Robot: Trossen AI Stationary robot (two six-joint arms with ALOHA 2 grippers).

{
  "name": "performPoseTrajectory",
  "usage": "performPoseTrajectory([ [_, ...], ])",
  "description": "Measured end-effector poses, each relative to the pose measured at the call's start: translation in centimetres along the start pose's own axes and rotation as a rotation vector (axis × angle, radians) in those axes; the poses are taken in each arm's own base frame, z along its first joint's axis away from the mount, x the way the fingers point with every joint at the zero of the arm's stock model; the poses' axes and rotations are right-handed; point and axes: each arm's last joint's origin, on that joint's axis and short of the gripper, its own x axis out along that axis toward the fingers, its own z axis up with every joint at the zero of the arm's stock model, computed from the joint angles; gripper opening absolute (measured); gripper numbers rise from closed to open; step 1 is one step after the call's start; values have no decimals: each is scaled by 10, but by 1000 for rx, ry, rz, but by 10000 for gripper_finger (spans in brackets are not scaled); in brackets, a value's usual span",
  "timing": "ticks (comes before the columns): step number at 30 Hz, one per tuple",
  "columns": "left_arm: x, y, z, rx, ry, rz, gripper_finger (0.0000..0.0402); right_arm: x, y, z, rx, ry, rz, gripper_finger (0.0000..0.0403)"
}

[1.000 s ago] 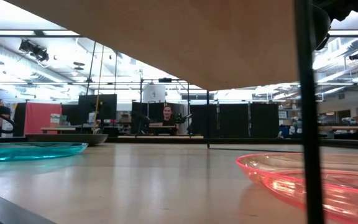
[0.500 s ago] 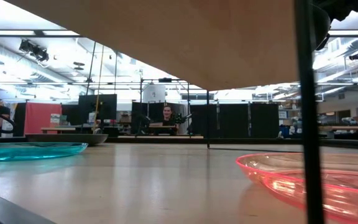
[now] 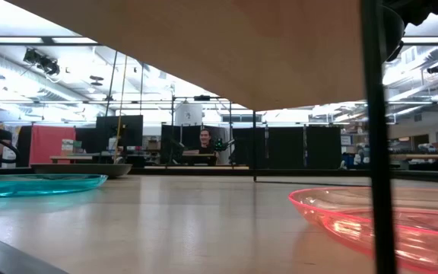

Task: Place and stack plates onto a shelf
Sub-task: Stack the top black plate on top of the black plate on the shelf

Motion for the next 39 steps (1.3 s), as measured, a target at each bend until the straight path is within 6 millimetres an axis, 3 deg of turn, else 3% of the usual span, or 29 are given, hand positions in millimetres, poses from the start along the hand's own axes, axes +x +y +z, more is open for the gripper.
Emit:
performPoseTrajectory([
  [11, -1, 0, -1, 5, 10, -1, 203, 0, 0, 0, 0, 0, 0, 145],
  [25, -27, 10, -1, 1, -3, 100, 203, 0, 0, 0, 0, 0, -1, 145],
  [32, -55, 24, -7, -42, 8, 255, 203, 0, 0, 0, -6, 1, 0, 145],
  [39, -93, 50, -19, -226, 8, 337, 203, 0, 0, 0, -8, 1, -1, 145],
])
